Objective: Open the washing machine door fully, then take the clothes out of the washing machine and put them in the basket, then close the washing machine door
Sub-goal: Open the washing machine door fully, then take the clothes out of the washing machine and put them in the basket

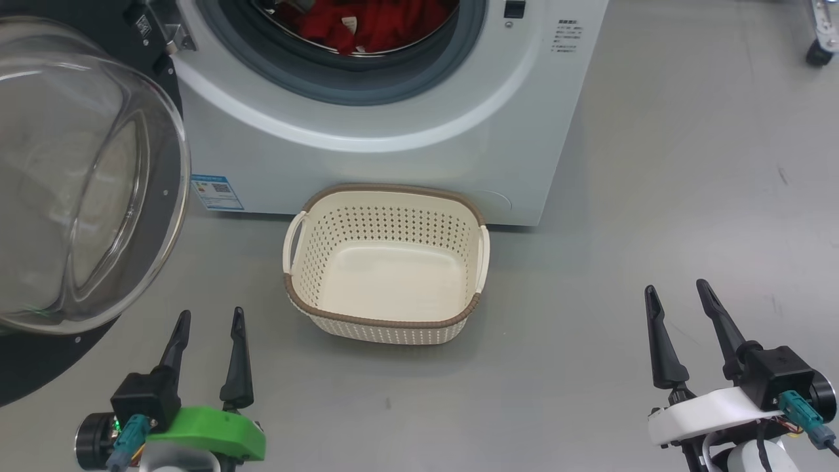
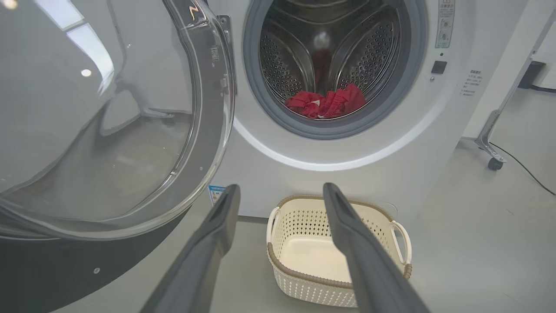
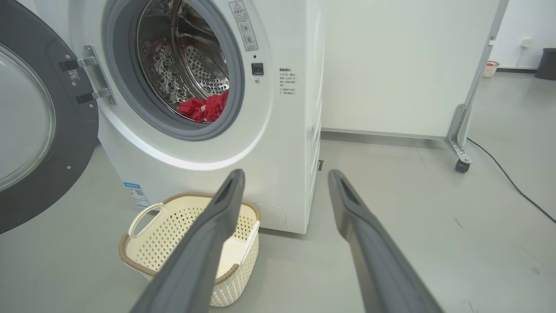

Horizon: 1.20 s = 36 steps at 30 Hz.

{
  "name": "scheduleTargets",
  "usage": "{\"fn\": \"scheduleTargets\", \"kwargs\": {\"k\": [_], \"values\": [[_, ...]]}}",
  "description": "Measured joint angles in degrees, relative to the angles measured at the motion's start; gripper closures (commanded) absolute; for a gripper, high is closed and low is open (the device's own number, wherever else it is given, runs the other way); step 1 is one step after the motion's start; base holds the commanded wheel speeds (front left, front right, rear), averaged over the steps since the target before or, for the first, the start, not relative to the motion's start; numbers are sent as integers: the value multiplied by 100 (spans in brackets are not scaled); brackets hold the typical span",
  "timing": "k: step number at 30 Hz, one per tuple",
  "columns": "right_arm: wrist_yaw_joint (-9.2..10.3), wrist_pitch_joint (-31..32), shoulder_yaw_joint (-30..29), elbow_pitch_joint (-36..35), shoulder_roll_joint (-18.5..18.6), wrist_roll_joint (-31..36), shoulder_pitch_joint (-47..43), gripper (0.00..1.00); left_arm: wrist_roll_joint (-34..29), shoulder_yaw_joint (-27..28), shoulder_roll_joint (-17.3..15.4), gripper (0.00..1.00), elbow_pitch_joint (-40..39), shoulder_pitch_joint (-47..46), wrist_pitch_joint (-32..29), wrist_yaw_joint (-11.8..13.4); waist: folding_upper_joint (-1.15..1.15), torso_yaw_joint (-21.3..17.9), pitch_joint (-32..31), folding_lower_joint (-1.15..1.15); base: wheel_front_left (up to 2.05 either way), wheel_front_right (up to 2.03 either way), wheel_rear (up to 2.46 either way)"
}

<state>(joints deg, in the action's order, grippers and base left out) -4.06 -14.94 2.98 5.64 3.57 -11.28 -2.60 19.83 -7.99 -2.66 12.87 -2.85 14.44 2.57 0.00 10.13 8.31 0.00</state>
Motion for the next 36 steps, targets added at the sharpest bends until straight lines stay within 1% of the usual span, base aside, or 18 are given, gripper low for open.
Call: {"fn": "scheduleTargets", "kwargs": {"k": [13, 14, 21, 23, 26, 28, 36], "values": [[29, 0, -48, -8, -34, -25, -181, 0, -69, -143, -2, 0, -73, 132, 0, 15, 0, -535, -171, 0, 0, 0, 0], [68, 0, -49, -10, -35, -26, -192, 0, -69, -160, -2, 0, -76, 137, 0, 14, 0, -557, -191, 0, 0, 0, 0], [70, 0, -48, -40, -60, -27, -333, 0, -77, -230, -3, 0, -74, 214, 0, 11, 0, -646, -332, 0, 0, 0, 0], [125, 0, -58, -71, -86, -29, -404, 0, -78, -286, -4, 0, -75, 236, -4, 11, 0, -679, -374, 0, 0, 0, 0], [129, 0, -77, -104, -87, -43, -432, 0, -78, -312, -3, 0, -74, 241, -27, 10, 0, -696, -389, 0, 0, 0, 0], [177, 0, -76, -125, -97, -74, -452, 0, -79, -314, -4, 0, -75, 253, -43, 10, 0, -705, -393, 0, 0, 0, 0], [178, 0, -65, -158, -103, -74, -505, 0, -124, -335, -5, 0, -81, 257, -83, 10, 0, -724, -401, 0, 0, 0, 0]]}}
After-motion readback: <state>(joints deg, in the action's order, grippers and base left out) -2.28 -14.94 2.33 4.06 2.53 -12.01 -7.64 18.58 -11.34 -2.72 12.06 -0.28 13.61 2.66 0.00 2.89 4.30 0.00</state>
